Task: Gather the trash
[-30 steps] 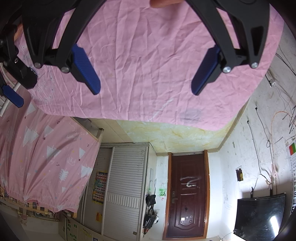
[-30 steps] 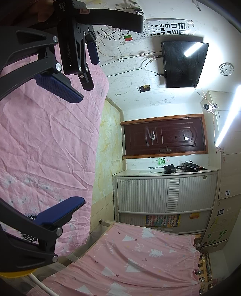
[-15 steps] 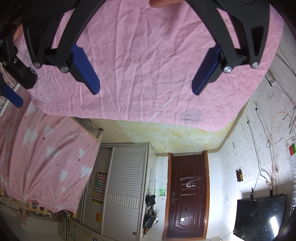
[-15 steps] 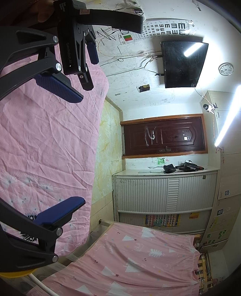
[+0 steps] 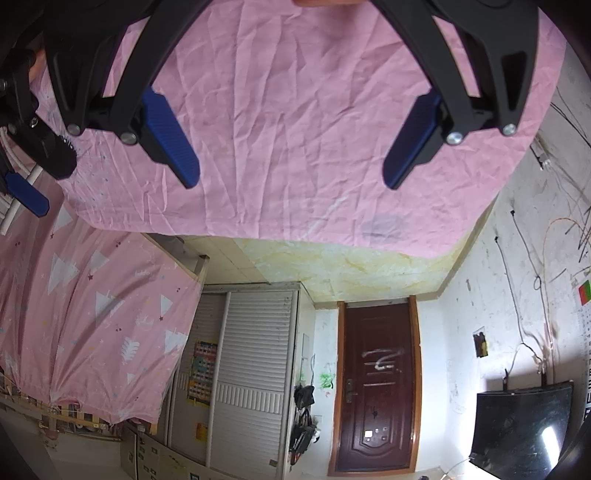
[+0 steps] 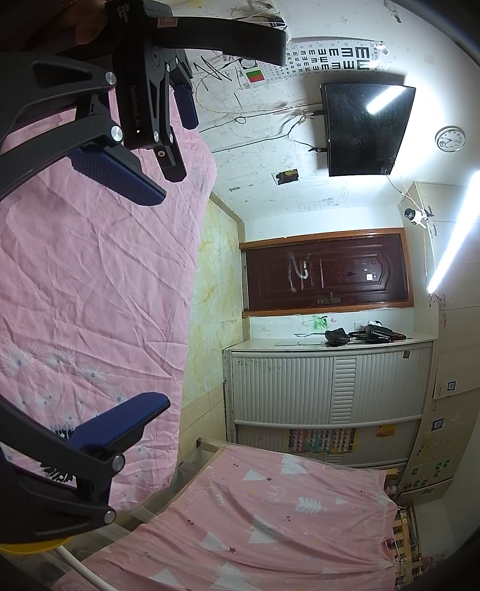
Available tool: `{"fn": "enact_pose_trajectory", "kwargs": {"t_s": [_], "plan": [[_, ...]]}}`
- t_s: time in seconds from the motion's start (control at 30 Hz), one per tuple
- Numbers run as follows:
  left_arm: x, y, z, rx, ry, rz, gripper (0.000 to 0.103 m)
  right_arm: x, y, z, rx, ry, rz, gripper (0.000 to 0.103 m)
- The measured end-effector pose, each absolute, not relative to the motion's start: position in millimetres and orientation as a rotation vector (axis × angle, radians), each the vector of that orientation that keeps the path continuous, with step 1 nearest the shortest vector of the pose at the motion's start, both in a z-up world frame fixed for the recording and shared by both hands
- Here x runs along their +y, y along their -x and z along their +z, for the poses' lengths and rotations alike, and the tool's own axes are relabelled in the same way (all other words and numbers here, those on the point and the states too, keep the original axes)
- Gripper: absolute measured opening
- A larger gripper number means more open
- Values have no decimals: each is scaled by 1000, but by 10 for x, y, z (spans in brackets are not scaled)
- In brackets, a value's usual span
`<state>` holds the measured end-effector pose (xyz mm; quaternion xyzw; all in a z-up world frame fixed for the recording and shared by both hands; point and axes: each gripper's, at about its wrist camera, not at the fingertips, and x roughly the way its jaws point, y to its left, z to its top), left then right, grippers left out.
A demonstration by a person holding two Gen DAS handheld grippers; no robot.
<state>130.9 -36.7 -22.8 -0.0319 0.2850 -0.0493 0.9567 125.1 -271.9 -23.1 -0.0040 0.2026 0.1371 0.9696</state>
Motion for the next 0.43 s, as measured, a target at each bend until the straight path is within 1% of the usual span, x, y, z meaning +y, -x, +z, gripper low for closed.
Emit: {"fn": "enact_pose_trajectory", "kwargs": {"t_s": [0.43], "plan": [[-357, -1323, -240, 591, 72, -100, 95, -2727, -1253, -229, 409, 8, 277, 94]]}}
